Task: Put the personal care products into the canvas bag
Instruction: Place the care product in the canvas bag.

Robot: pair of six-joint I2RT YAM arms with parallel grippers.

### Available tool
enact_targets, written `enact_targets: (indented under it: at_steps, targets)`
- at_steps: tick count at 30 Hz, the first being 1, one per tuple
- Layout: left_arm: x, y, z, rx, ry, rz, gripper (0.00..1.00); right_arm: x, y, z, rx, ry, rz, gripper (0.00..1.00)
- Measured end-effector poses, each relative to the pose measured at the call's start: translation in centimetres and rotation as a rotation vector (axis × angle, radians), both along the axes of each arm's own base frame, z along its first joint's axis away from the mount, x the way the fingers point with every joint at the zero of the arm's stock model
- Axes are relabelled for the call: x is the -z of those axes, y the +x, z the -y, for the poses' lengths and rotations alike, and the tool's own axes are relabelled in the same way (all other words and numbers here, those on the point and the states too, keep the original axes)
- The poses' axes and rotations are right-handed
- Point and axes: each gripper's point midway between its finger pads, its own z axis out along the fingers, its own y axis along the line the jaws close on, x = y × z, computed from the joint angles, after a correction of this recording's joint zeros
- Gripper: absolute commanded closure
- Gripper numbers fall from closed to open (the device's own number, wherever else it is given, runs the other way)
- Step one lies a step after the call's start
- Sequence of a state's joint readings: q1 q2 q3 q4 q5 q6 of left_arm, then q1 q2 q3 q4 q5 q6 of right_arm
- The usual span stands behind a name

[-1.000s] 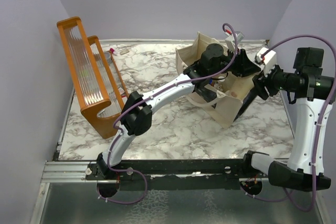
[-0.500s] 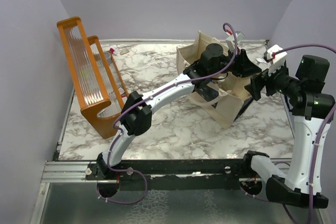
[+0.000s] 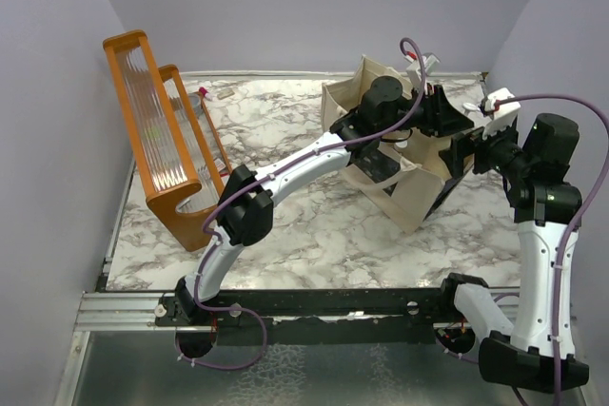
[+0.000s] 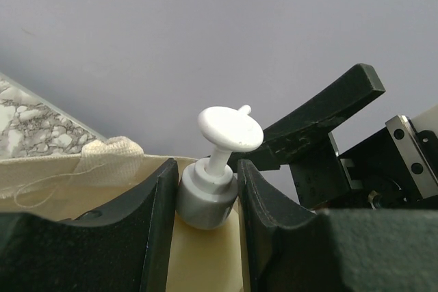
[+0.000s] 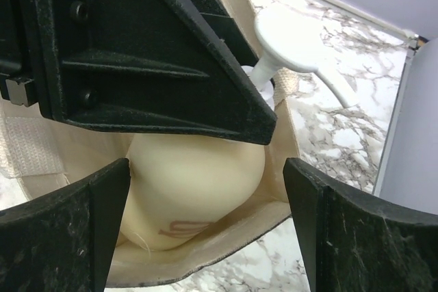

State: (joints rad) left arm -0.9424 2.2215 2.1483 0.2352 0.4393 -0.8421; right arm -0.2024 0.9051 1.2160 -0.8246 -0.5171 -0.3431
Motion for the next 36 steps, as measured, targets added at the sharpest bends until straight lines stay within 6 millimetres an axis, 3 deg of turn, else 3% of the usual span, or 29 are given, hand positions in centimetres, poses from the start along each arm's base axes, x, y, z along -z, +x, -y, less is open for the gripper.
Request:
enact_targets:
  at_steps: [8,23,36]
  targets:
    - [0.0,-0.2,-0.2,0.003,-0.003,-0.036,1.00,-1.0,0.0,0.5,0.038,-0.012,0.050,0.13]
    - [3.3,-0.3,-0.3,0.023,0.053,-0.095,1.00,-0.8,0.9,2.9,0.120,-0.122,0.052,0.17]
    - [3.5,-1.1,-0.4,0.062,0.051,-0.089,1.00,-0.3,0.3,1.3,0.028,-0.083,0.031,0.06]
